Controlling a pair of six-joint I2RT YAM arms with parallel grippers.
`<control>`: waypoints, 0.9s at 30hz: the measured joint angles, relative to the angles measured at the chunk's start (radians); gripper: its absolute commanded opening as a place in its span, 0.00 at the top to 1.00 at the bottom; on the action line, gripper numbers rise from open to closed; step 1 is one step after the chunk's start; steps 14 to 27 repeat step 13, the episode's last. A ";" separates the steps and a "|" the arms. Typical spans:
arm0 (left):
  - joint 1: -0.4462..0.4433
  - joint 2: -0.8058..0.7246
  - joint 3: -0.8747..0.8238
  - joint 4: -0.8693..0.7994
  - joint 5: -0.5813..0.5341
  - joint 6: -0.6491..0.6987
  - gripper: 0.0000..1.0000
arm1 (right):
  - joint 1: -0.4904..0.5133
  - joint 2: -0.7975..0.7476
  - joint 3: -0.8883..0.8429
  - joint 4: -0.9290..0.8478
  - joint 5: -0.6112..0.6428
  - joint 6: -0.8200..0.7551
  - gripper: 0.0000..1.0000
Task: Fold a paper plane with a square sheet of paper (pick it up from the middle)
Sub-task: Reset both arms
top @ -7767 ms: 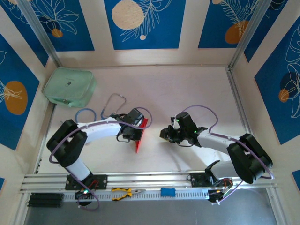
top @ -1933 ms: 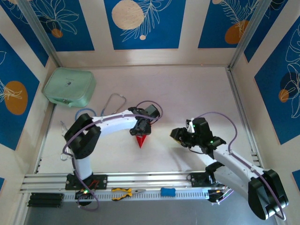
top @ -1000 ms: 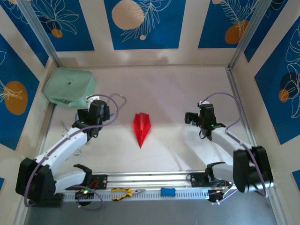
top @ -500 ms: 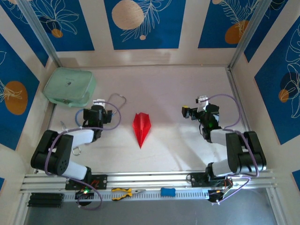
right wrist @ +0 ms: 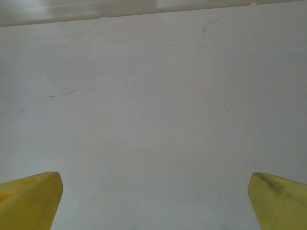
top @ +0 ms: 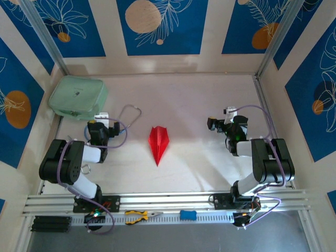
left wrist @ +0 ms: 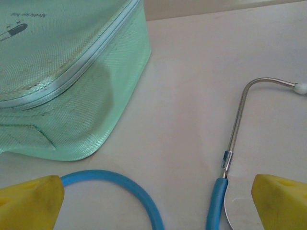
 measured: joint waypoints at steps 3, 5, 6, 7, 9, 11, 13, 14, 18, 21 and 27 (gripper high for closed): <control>0.000 0.000 0.000 0.003 0.009 0.000 0.00 | 0.005 0.000 0.000 0.001 0.005 0.000 0.01; 0.000 0.000 0.000 0.005 0.012 0.000 0.00 | 0.010 0.000 0.000 0.001 0.012 0.000 0.01; 0.000 0.000 0.000 0.005 0.014 0.000 0.00 | 0.011 0.000 0.000 0.001 0.015 0.000 0.01; 0.000 0.000 0.000 0.005 0.016 0.000 0.00 | 0.013 0.000 0.000 0.001 0.018 0.000 0.01; 0.000 0.000 0.000 0.005 0.016 0.000 0.00 | 0.013 0.000 0.000 0.000 0.019 0.000 0.01; 0.000 0.000 0.000 0.005 0.016 0.000 0.00 | 0.010 0.000 0.000 0.000 0.018 0.000 0.01; 0.000 0.000 0.000 0.005 0.016 0.000 0.00 | 0.009 0.000 0.000 0.000 0.018 0.000 0.01; 0.000 0.000 0.000 0.005 0.016 0.000 0.00 | 0.009 0.000 0.000 0.000 0.018 0.000 0.01; 0.000 0.000 0.000 0.005 0.016 0.000 0.00 | 0.009 0.000 0.000 0.000 0.018 0.000 0.01; 0.000 0.000 0.000 0.005 0.016 0.000 0.00 | 0.009 0.000 0.000 0.000 0.018 0.000 0.01; 0.000 0.000 0.000 0.005 0.016 0.000 0.00 | 0.009 0.000 0.000 0.000 0.018 0.000 0.01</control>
